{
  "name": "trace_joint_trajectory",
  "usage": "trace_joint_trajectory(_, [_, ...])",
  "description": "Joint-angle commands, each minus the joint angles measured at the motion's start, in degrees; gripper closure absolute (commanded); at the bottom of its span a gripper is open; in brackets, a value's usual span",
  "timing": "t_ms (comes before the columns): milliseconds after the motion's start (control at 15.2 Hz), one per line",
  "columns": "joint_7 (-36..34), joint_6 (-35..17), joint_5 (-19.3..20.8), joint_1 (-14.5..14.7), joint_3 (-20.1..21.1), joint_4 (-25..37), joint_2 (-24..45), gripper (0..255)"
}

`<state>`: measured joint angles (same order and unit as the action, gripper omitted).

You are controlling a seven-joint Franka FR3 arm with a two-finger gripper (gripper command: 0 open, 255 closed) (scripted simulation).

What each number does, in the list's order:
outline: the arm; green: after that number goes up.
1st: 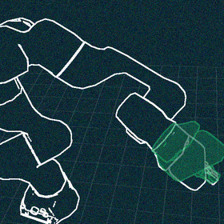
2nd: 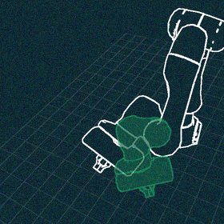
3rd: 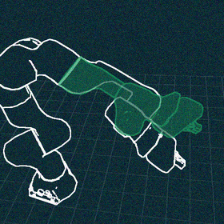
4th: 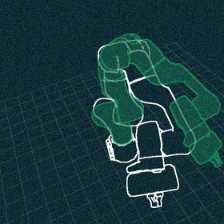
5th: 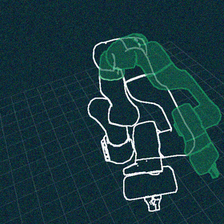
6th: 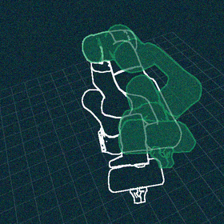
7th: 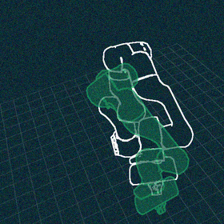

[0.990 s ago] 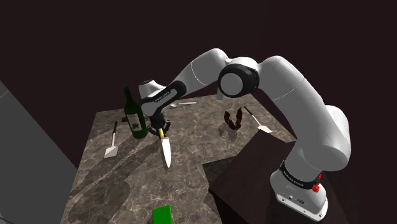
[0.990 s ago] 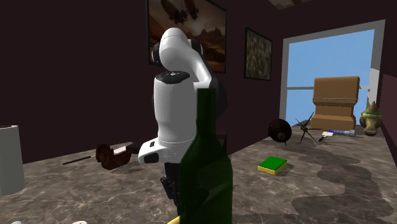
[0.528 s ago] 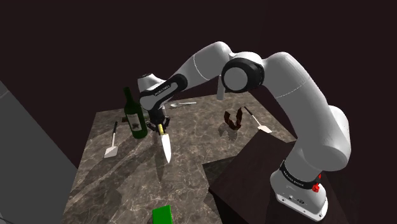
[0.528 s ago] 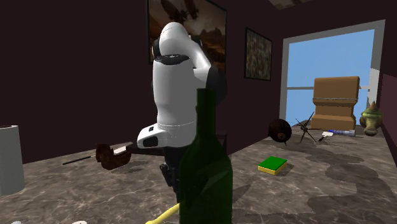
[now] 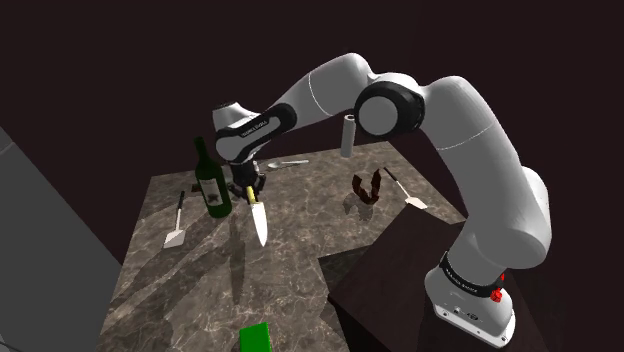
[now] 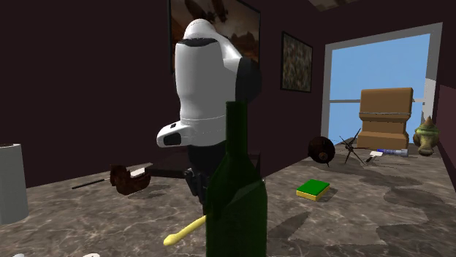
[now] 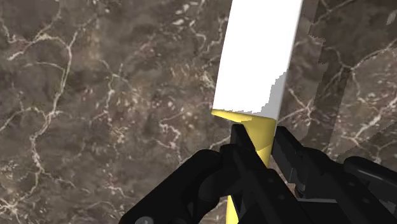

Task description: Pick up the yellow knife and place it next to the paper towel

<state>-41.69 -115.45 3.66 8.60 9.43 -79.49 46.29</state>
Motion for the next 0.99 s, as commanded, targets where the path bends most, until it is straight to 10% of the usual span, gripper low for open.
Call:
trace_joint_trajectory(0, [0.0, 1.0, -0.1, 0.0, 0.1, 0.0, -1.0, 255])
trace_joint_trajectory(924, [-0.1, 8.5, -0.7, -0.3, 0.6, 2.2, -6.2, 255])
